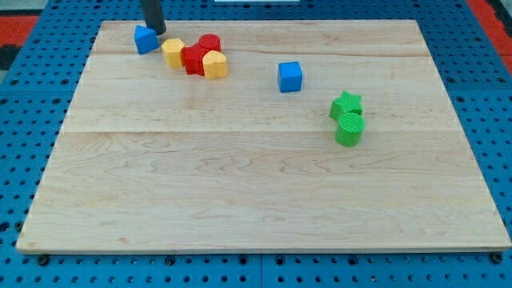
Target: Place the green star in between the green circle and cube
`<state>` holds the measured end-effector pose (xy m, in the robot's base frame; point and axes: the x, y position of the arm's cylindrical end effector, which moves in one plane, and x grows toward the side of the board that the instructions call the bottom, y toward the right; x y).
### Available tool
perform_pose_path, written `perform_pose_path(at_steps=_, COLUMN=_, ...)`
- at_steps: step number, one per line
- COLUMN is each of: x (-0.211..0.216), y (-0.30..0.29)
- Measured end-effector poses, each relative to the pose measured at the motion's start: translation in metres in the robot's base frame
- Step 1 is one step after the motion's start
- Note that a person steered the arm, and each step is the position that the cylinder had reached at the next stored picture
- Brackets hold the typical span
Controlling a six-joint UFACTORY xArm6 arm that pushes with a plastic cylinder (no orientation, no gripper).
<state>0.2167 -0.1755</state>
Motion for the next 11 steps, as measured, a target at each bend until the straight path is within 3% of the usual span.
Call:
perform_pose_path(at_steps=4, x=0.0, y=0.011)
perform_pose_path(at_steps=5, x=0.006, y=0.079)
perform_pose_path(at_steps=7, x=0.11, y=0.142)
perform_pose_path(at_steps=8, x=0.083, y=0.19)
perform_pose_path(at_steps=9, x=0.046, y=0.292)
perform_pose_path(at_steps=10, x=0.116, y=0.365)
perform_pose_path(at_steps=11, x=0.205, y=0.381)
